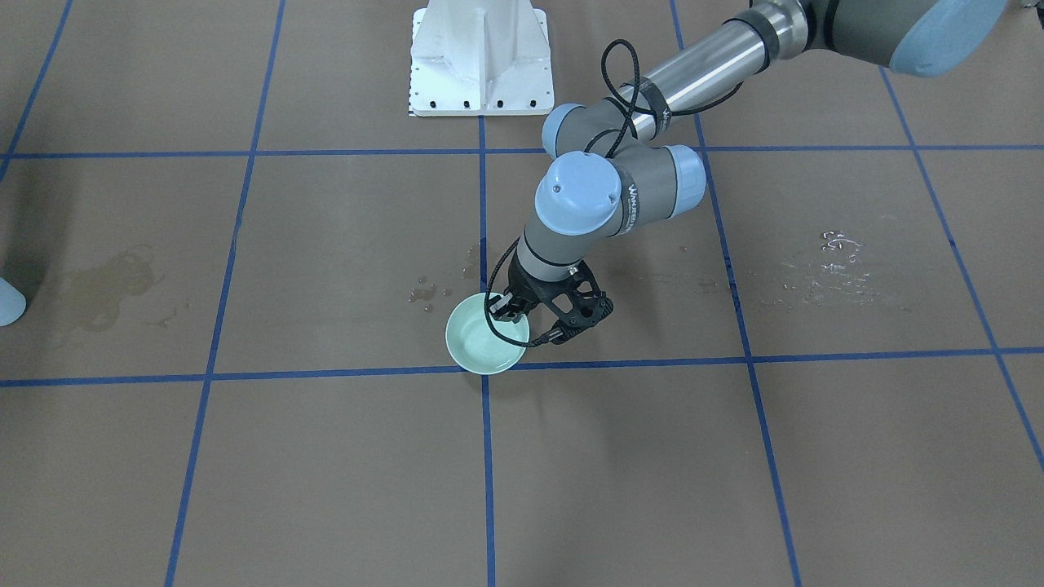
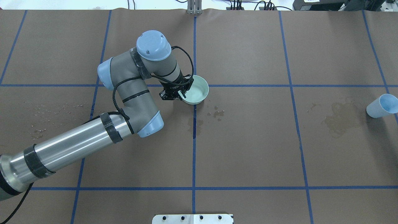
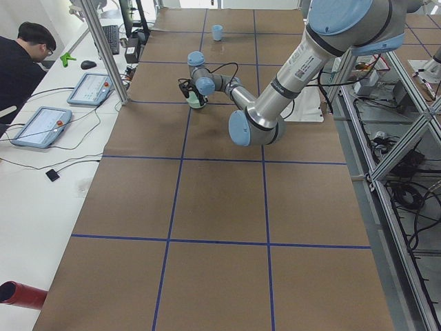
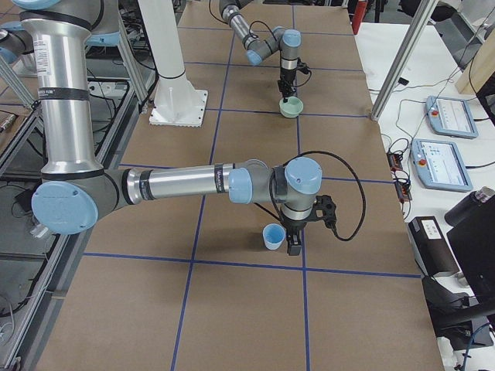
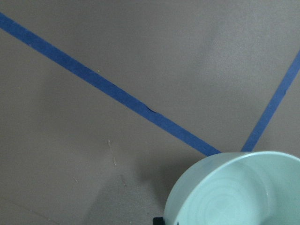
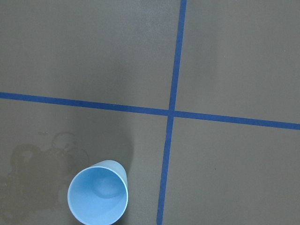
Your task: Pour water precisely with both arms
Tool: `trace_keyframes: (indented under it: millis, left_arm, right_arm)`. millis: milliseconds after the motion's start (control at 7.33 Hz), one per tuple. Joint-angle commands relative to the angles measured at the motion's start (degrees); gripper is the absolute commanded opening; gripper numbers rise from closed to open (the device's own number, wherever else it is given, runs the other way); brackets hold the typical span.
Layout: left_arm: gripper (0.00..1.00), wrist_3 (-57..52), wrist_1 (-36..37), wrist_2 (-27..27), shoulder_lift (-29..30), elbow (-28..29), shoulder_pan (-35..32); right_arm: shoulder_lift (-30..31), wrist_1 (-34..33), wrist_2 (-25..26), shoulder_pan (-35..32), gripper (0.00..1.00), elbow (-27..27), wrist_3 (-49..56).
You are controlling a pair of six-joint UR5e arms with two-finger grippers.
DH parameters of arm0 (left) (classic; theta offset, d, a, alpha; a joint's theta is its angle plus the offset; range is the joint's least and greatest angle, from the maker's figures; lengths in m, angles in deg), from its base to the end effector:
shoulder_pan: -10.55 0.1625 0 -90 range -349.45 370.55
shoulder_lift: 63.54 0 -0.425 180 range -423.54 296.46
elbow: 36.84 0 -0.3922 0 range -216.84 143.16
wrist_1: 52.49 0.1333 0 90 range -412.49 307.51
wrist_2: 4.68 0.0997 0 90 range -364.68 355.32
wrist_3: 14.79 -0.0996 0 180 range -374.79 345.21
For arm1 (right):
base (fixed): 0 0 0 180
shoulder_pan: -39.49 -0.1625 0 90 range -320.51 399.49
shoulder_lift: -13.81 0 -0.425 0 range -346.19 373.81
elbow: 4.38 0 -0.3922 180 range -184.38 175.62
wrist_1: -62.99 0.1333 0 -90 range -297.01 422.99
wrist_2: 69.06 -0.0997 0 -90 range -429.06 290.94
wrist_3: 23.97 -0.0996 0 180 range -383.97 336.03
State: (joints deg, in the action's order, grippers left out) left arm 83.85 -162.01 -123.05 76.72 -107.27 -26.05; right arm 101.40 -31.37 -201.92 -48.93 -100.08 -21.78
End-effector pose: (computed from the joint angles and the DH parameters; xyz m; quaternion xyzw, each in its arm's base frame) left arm 0.5872 -0.5432 0.2135 -0.1160 0.4528 -0.2417 0.8504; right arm 0.0515 -0.5120 0.5981 0.0324 -0.3650 -0.0426 0.9295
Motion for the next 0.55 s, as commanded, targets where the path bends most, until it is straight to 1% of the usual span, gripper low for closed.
trace_keyframes:
  millis: [0, 136, 273, 409]
  left_arm:
    - [1.00, -0.12, 0.19, 0.15, -0.16, -1.54, 0.21]
    - [1.00, -0.12, 0.89, 0.15, -0.16, -4.25, -1.00]
    - [1.00, -0.20, 5.07, -0.37, -0.16, -9.06, -4.24]
    - [1.00, -0.38, 13.90, -0.38, -0.16, -15.29, -6.44]
  right_arm:
    - [-0.05, 0.05, -0.20, -0.44, 0.99, -0.80, 0.09]
    - [0.73, -0.04, 1.71, -0.44, 0.99, -2.98, 0.00]
    - [0.13, -0.04, 3.30, -0.44, 0.99, -4.05, -0.35]
    - [-2.92, -0.13, 6.79, -0.44, 0.99, -4.58, -0.70]
